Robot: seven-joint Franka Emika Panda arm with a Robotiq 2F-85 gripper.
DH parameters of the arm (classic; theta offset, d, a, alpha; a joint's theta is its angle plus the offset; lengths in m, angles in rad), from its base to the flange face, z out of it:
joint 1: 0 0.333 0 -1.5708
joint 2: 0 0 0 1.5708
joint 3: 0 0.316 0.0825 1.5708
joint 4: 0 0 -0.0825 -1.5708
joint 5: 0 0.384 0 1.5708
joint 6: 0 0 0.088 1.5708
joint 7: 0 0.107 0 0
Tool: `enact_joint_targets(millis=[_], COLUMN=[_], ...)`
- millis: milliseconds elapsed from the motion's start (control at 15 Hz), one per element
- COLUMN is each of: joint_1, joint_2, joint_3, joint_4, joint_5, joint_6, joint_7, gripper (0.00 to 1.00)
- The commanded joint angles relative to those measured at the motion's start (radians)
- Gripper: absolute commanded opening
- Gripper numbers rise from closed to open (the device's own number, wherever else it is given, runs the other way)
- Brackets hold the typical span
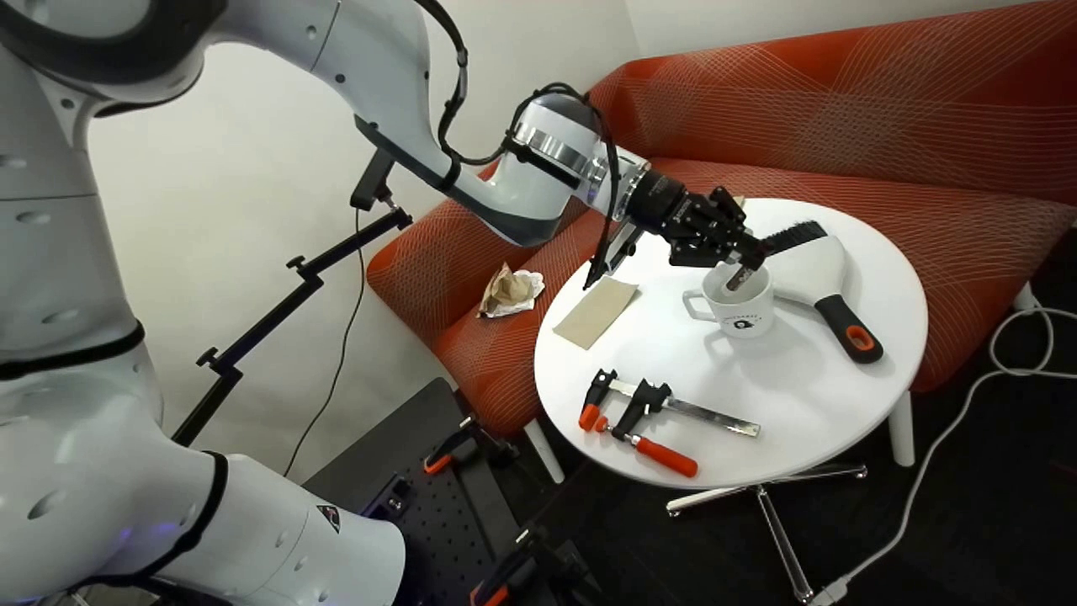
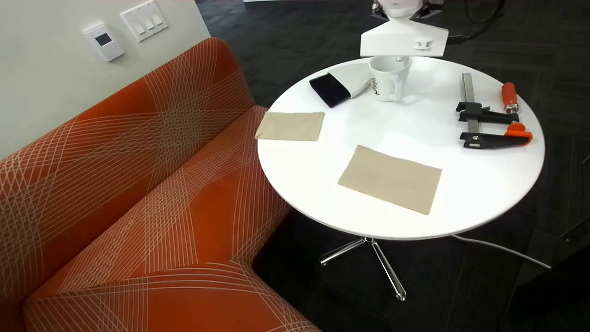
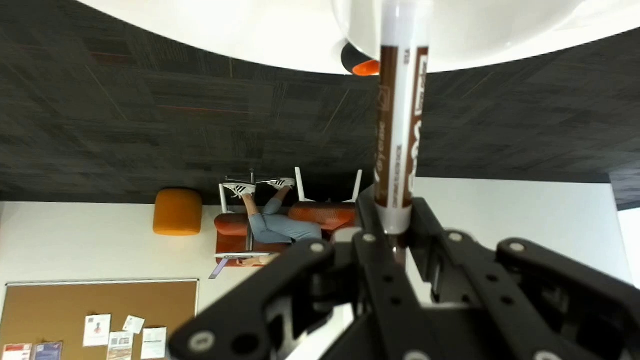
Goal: Place the black marker in the white mug
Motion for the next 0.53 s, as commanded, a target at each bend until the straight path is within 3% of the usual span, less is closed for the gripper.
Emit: enact_joint_targets(millis=[0, 267, 333, 467], joint_1=[-0.02, -0.014, -0.014, -0.012], joint_2=[0.037, 0.068, 0.074, 0.082], joint_3=[0.028, 0.045, 0.051, 0.061], joint_4=[0.036, 0.047, 0.049, 0.052], joint_5=[-0.035, -0.05, -0.053, -0.053], joint_6=[-0.019, -0.013, -0.011, -0.012], joint_7=[0.046, 0.07, 0.077, 0.081], gripper=[0.05, 0.05, 0.44, 0.52])
